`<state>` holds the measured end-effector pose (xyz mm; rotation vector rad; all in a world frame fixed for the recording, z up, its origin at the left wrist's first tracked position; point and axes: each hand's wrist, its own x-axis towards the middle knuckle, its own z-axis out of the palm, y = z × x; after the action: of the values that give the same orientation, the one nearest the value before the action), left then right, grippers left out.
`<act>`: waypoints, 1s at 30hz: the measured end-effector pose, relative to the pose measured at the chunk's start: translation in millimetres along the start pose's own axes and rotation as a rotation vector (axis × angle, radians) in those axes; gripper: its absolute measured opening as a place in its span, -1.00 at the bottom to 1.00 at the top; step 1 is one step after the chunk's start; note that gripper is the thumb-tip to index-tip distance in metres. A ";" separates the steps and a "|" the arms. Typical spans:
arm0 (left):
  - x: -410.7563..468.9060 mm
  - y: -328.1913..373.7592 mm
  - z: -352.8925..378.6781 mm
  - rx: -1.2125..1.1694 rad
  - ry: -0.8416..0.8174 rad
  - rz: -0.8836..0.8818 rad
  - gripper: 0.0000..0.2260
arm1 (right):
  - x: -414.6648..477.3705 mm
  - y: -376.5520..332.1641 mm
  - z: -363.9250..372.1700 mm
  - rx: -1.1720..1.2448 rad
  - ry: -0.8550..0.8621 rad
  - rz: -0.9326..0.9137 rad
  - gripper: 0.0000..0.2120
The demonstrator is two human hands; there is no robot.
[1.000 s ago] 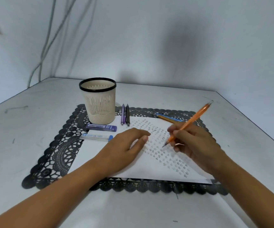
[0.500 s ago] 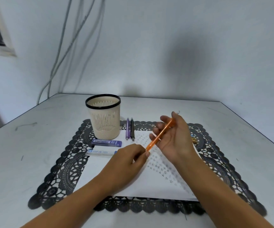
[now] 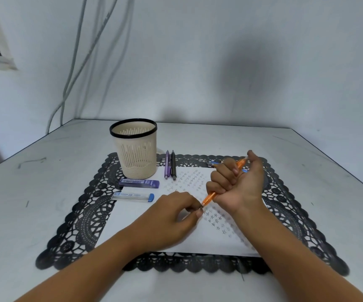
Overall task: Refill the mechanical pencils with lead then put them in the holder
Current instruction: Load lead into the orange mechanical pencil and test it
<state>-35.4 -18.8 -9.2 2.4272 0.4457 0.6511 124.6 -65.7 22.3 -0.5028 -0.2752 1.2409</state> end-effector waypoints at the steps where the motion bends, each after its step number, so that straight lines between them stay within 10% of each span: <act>1: -0.3 0.9 -0.4 -0.011 -0.015 0.000 -0.81 | -0.9 -1.2 -0.6 -0.008 0.007 -0.010 -0.54; 30: 1.2 -3.5 -6.5 0.054 0.085 0.034 -0.87 | -5.6 -4.1 1.7 -0.031 0.077 -0.042 -0.51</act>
<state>-38.5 -12.6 -6.3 2.4699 0.4620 0.7684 125.4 -71.6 26.2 -0.5675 -0.2383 1.1756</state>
